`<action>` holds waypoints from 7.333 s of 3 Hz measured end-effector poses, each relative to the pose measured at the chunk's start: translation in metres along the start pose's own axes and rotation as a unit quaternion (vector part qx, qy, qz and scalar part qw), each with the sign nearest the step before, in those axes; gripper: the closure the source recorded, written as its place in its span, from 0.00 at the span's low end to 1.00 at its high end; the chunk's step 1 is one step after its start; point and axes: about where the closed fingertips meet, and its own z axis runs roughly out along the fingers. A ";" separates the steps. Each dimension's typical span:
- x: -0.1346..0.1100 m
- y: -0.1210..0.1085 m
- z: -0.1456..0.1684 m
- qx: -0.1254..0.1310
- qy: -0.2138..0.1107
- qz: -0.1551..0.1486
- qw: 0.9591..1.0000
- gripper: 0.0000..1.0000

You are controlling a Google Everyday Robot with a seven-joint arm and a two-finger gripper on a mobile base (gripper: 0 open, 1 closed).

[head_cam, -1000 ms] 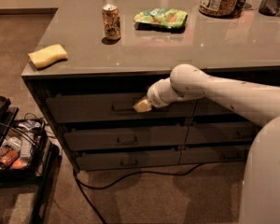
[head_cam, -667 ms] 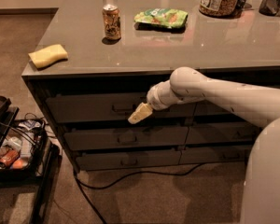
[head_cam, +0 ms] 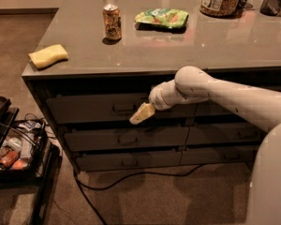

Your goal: Open top drawer

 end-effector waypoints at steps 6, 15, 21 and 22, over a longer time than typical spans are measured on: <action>-0.010 0.020 -0.013 0.015 -0.002 -0.003 1.000 0.00; -0.027 0.011 -0.014 -0.017 -0.069 -0.021 0.997 0.35; -0.040 0.019 0.003 -0.008 -0.014 -0.051 0.999 0.00; -0.036 0.011 0.013 -0.001 0.011 -0.033 0.999 0.00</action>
Offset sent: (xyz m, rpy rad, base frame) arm -0.0144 -0.0014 0.0212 0.0416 -0.0552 0.0262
